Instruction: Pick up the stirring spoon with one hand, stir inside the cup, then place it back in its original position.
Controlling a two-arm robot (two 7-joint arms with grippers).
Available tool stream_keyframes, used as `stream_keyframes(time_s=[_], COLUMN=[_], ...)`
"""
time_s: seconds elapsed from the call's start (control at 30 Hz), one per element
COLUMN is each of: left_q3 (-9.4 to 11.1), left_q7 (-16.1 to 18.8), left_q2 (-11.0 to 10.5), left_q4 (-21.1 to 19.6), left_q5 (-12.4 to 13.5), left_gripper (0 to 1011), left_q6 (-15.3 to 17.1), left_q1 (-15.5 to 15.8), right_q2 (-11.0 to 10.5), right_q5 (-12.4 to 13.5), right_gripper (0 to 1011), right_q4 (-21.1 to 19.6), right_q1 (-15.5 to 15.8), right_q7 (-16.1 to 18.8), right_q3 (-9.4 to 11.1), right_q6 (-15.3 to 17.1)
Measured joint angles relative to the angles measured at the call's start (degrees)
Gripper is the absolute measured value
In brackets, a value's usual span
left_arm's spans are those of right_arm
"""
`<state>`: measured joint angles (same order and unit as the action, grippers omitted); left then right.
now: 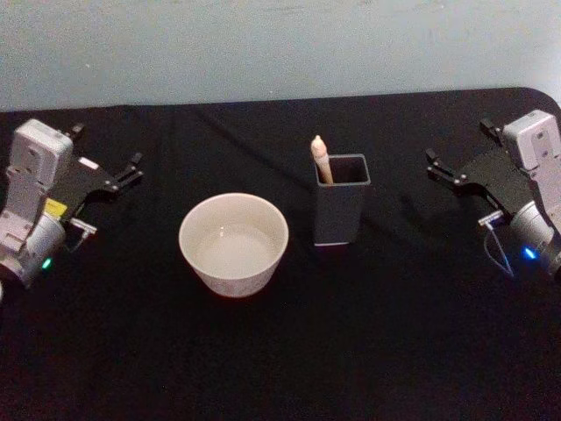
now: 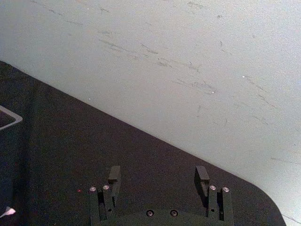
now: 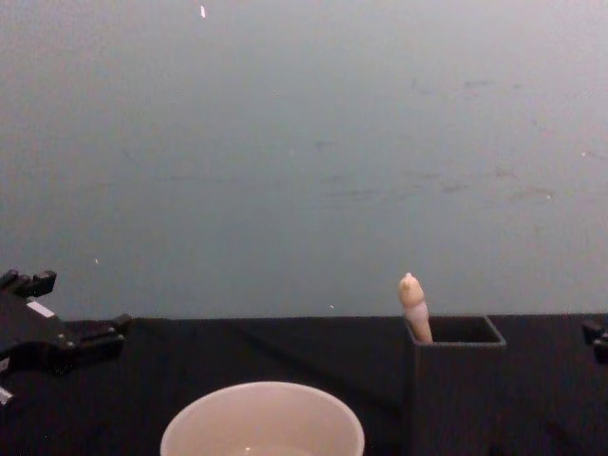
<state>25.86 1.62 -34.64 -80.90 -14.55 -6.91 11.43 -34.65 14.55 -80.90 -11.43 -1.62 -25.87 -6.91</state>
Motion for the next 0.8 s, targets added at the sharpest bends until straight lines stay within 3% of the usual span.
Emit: stream_keyframes(time_s=[0.8], left_q3=[0.0], left_q7=[0.0], left_q2=[0.0], left_q4=[0.0], left_q5=[0.0], left_gripper=[1001], left_q6=[0.0], left_q1=[0.0], right_q2=[0.0], right_q5=[0.0], right_gripper=[1000], right_q4=[0.0], right_q1=[0.0], right_q7=[0.0], right_q3=[0.0], right_q6=[0.0])
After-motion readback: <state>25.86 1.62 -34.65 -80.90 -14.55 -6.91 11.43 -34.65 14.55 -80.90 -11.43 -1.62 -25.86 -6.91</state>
